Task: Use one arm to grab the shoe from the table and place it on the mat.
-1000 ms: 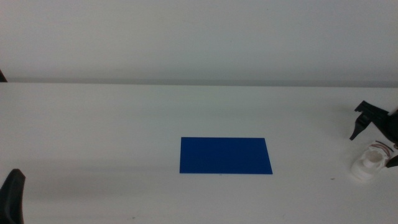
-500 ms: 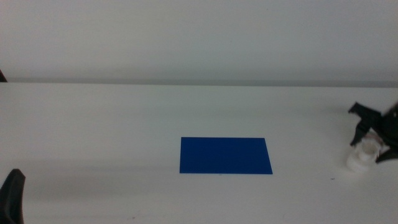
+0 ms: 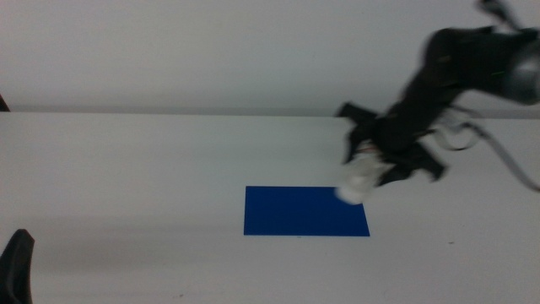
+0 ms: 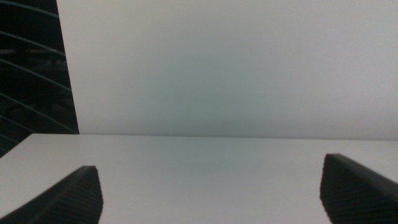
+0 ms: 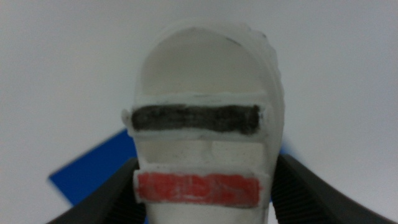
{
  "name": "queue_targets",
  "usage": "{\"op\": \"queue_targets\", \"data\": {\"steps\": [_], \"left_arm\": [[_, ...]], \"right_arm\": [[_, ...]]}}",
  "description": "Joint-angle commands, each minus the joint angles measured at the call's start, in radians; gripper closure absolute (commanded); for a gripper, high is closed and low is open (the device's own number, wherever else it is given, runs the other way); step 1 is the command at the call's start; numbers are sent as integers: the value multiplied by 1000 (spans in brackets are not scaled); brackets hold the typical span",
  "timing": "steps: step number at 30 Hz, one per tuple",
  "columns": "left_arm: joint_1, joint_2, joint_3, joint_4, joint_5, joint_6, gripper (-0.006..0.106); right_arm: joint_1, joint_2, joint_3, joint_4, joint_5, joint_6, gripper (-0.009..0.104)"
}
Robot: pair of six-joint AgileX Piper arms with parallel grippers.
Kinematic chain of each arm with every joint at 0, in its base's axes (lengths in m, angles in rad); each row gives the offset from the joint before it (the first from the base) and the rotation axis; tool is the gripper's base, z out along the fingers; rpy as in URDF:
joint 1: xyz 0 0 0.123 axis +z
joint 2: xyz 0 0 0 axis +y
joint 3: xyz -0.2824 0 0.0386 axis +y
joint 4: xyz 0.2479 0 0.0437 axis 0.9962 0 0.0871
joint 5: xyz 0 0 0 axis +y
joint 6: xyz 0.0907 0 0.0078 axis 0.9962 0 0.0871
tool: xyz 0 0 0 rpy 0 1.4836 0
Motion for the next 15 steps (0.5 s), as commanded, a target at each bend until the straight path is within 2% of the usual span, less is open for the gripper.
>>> {"op": "queue_targets", "data": {"steps": [1,6,15], "left_arm": [[2,-41,43,0,-17,-6,7],[2,-41,43,0,-17,-6,7],[2,-41,43,0,-17,-6,7]], "right_arm": [[62,43,-54,-5,22,76,91],[153,130,-142,-12,69,157,90],[183,161,-147,-34,36,213,89]]}}
